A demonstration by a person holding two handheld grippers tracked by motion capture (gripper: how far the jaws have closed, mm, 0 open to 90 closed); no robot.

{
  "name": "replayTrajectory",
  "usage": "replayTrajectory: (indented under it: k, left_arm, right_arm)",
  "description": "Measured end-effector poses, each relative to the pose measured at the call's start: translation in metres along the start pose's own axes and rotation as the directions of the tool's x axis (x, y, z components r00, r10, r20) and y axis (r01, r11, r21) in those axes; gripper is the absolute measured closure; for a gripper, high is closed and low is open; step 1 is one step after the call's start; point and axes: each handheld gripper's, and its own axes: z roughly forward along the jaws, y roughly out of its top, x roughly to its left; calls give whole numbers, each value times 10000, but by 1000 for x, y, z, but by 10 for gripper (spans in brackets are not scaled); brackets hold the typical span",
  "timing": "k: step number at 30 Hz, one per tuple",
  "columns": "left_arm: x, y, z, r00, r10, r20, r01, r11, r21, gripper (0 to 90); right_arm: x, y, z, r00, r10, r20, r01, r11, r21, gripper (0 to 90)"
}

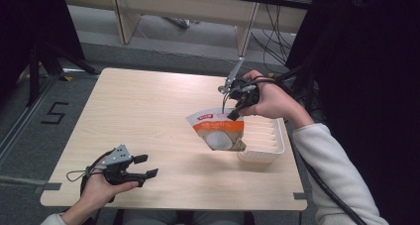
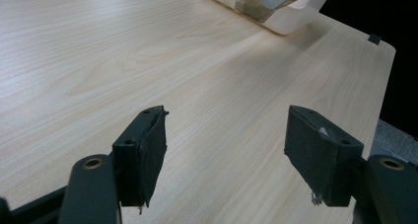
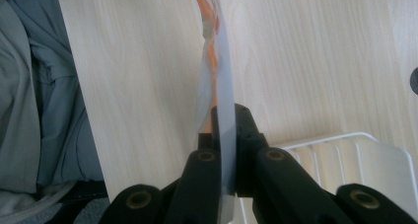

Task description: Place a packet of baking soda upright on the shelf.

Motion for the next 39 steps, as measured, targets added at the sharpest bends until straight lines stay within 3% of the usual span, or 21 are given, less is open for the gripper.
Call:
replayTrajectory:
  k: [9, 10, 11, 14, 15, 19, 20, 26, 29, 32, 34, 37, 39]
  left_arm:
    - [2, 0, 0, 9999, 123, 11, -123, 9999, -35, 318]
    - [2, 0, 0, 9999, 112, 7, -112, 9999, -31, 317]
    - [2, 0, 0, 9999, 129, 8, -129, 9999, -31, 318]
    - [2, 0, 0, 9999, 104, -4, -104, 9999, -41, 318]
    - [2, 0, 0, 10000, 90, -15, -90, 9999, -54, 318]
    - [2, 0, 0, 10000, 91, -13, -91, 9999, -62, 320]
    - [1, 0, 0, 9999, -135, -55, 135, 9999, -66, 320]
    - [2, 0, 0, 10000, 29, -11, -29, 10000, -78, 323]
    - [2, 0, 0, 10000, -5, -1, 5, 10000, -76, 326]
    - [2, 0, 0, 10000, -26, -41, 26, 10000, -66, 326]
    - [2, 0, 0, 10000, -39, -20, 39, 9999, -100, 326]
    - [2, 0, 0, 10000, -17, -47, 16, 10000, -86, 326]
    - [2, 0, 0, 10000, -34, -37, 34, 10000, -81, 326]
  right_arm:
    - [-5, -11, -16, 9998, 139, 170, -139, 9999, 22, 900]
    - [-5, -12, -18, 9992, 326, 243, -328, 9994, 84, 900]
    - [-7, -13, -19, 9997, 97, 212, -97, 9999, 28, 900]
    - [-7, -16, -24, 9989, 355, 295, -358, 9993, 90, 900]
    - [-8, -17, -25, 9993, 169, 331, -171, 9998, 84, 900]
    - [-9, -22, -30, 9989, 247, 388, -251, 9996, 86, 900]
    - [-9, -23, -31, 9989, 240, 397, -244, 9997, 91, 900]
    - [-10, -29, -36, 9983, 338, 484, -351, 9991, 259, 900]
    - [-12, -35, -41, 9982, 43, 603, -59, 9996, 275, 900]
    - [-11, -38, -42, 9973, 90, 722, -112, 9995, 307, 900]
    - [-13, -40, -43, 9970, -186, 747, 157, 9991, 385, 900]
    - [-13, -44, -44, 9965, -99, 828, 61, 9989, 460, 900]
    - [-16, -46, -45, 9966, -297, 767, 265, 9988, 423, 900]
